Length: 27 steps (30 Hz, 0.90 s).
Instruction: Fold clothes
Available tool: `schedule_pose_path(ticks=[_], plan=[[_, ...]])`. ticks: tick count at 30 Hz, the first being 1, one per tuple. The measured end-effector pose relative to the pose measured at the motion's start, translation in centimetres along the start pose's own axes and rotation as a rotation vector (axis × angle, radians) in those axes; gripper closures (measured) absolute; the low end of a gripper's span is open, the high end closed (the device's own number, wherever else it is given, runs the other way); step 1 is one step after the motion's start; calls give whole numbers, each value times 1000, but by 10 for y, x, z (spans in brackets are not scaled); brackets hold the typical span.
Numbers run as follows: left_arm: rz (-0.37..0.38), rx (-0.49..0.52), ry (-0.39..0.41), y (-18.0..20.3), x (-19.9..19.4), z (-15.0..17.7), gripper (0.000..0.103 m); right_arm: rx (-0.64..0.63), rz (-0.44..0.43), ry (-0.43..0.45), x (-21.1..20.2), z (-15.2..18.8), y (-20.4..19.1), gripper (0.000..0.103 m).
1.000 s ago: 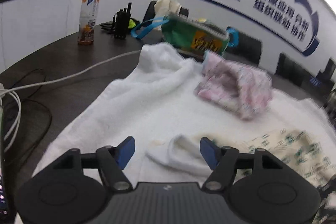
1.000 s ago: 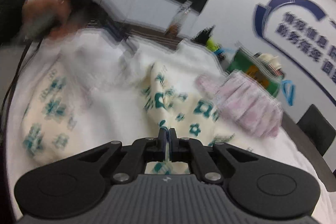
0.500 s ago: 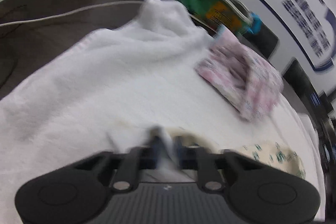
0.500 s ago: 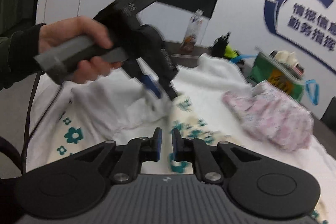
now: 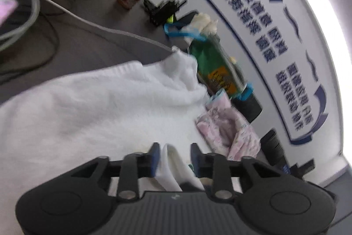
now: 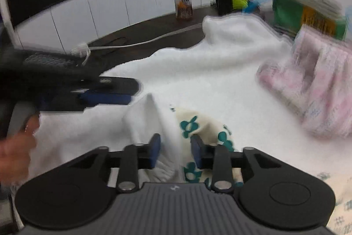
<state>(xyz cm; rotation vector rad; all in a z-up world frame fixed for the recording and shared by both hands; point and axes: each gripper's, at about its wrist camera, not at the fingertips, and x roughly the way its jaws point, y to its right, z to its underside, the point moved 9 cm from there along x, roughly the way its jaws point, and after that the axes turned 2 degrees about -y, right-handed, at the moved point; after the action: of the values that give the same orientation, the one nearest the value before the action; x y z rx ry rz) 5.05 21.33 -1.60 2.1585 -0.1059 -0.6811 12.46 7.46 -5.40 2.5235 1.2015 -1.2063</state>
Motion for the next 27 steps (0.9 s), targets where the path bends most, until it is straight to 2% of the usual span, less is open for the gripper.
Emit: schedule_pose_path(ticks=[1,3,4,7,9,10,11,12,13,16,18,19,21,22,24,25,27], plan=[[5,11,8,1,-8,0,69,14,-6,25,-3,-5,2,102],[-36,97,23,4,-17,6,67,7,29,113,-13,-19,5,102],[-77,149,26,4,-20,11,67,-47,88,155,-17,-25,2,102],[-180,277,0,0,-21,32,65,-331,354,255,-22,-39,-20,102],[-209,302,-35,-5,-20,47,65,-571,544,232,1,-36,-35,102],[-210,311,-21,-5,-23,51,65,-692,638,216,13,-34,-43,102],[-227,327,-11,-6,-26,53,69,-827,717,172,30,-28,-51,102],[-249,344,-3,-7,-29,55,74,-934,761,122,45,-20,-57,102],[-250,350,5,-8,-32,57,73,-973,779,88,55,-15,-58,102],[-233,323,15,-14,-42,53,70,-981,814,16,69,-11,-51,102],[-249,331,30,-14,-43,46,70,-857,779,37,55,-23,-40,102],[-259,336,37,-14,-43,42,70,-763,726,69,43,-31,-35,102],[-234,354,58,-6,-43,32,67,-668,623,177,11,-42,-35,102],[-218,364,74,-2,-41,24,65,-679,564,252,-8,-41,-41,102],[-194,397,98,7,-38,13,50,-760,432,424,-49,-30,-61,102],[-187,424,103,11,-36,9,47,-773,401,481,-67,-23,-67,102],[-154,510,70,18,-26,13,42,-783,393,517,-93,-8,-69,102]])
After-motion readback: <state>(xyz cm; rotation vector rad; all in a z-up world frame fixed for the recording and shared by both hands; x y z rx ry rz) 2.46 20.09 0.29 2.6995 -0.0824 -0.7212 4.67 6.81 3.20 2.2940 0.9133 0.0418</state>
